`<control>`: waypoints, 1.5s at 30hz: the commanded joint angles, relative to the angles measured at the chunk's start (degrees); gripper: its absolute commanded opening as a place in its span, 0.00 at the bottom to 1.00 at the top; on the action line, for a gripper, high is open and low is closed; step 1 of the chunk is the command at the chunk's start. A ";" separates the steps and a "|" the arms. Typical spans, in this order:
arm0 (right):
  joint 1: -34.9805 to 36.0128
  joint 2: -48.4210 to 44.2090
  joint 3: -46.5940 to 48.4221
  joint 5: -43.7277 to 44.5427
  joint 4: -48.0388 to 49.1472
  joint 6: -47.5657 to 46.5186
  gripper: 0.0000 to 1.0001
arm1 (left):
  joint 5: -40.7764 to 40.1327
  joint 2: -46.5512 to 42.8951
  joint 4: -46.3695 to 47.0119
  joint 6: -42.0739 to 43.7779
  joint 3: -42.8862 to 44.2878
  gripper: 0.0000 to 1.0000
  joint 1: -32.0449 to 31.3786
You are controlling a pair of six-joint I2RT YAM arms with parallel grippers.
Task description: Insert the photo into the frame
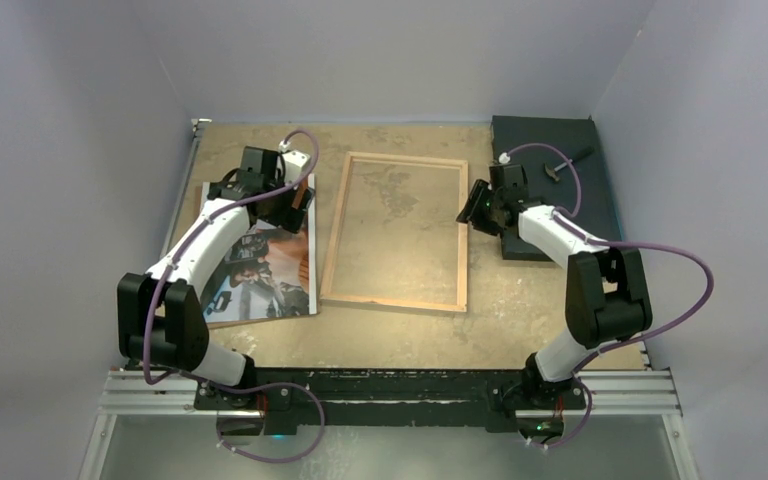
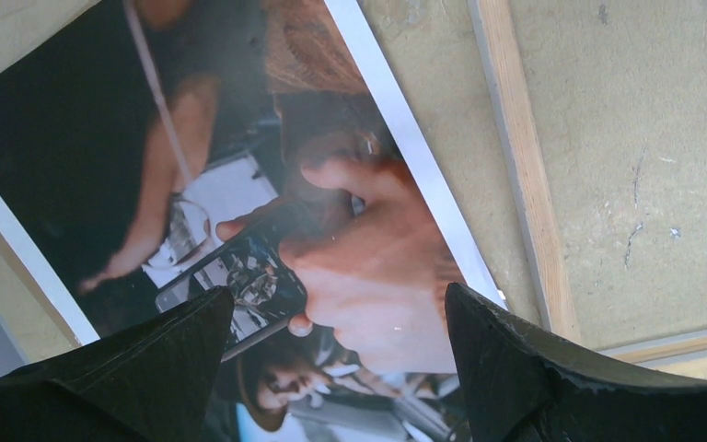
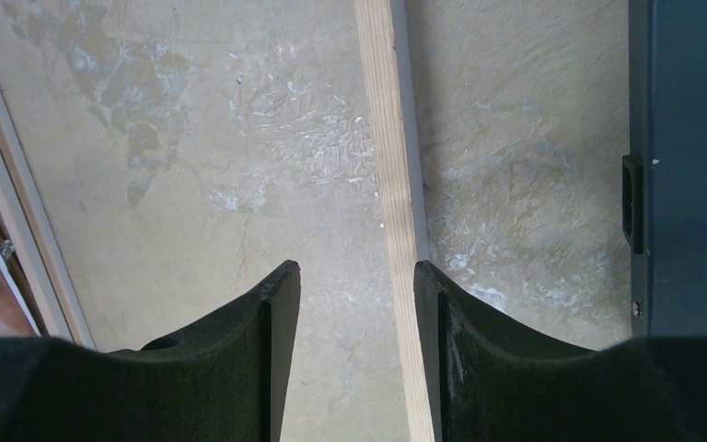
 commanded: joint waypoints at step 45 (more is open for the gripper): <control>52.68 10.08 0.26 20.40 -0.09 -1.50 0.56 | -0.87 0.60 -7.03 2.56 8.02 0.81 12.50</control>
